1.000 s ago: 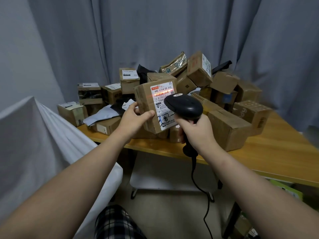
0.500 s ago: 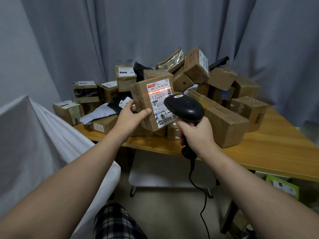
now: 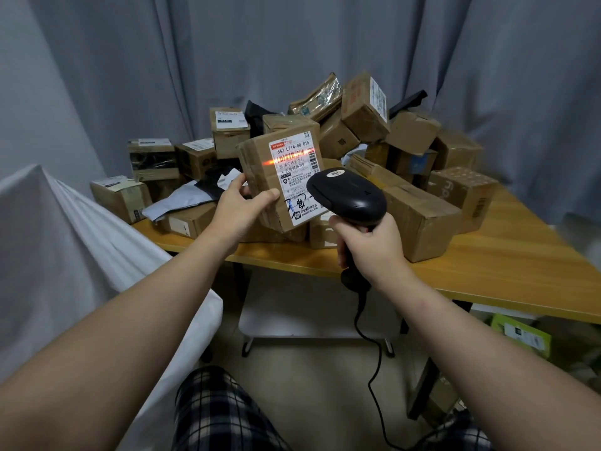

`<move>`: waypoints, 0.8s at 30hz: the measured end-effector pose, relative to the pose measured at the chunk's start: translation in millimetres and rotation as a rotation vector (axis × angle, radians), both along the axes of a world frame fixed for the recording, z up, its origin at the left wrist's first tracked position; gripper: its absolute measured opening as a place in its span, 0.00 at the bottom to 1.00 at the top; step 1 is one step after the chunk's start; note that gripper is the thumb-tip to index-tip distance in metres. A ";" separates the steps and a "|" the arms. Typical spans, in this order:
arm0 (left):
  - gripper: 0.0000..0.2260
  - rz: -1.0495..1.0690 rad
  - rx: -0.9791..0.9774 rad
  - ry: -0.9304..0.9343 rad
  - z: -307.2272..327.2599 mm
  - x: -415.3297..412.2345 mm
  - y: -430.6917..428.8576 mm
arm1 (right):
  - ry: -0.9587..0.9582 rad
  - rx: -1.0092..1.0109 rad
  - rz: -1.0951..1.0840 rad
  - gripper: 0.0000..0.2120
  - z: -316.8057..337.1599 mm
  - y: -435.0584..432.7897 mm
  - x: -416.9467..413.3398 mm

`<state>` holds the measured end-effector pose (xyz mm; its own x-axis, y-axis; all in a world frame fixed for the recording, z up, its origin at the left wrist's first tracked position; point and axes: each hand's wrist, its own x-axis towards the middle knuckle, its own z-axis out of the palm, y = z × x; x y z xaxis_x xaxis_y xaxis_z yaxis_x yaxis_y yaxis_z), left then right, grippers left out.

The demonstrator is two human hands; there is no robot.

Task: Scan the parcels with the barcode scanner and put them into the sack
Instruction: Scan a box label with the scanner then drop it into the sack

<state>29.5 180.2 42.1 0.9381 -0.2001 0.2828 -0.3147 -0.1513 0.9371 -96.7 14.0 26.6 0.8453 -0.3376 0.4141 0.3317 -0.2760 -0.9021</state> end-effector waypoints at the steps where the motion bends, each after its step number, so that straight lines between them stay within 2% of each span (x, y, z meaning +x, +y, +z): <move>1: 0.27 0.003 -0.001 -0.004 -0.1 -0.9 -0.3 | -0.005 0.006 0.001 0.16 -0.2 0.2 -1.8; 15: 0.30 0.001 -0.006 -0.041 -2.3 -5.4 -3.1 | -0.025 0.054 0.015 0.12 -1.2 -5.4 -13.3; 24: 0.35 -0.002 -0.082 -0.063 -18.1 -18.6 15.0 | -0.037 0.034 0.094 0.10 4.2 9.5 15.6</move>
<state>10.9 195.2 24.0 0.9176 -0.1758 0.3566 -0.3736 -0.0744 0.9246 -81.0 23.5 30.8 0.8585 -0.2717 0.4349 0.3877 -0.2110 -0.8973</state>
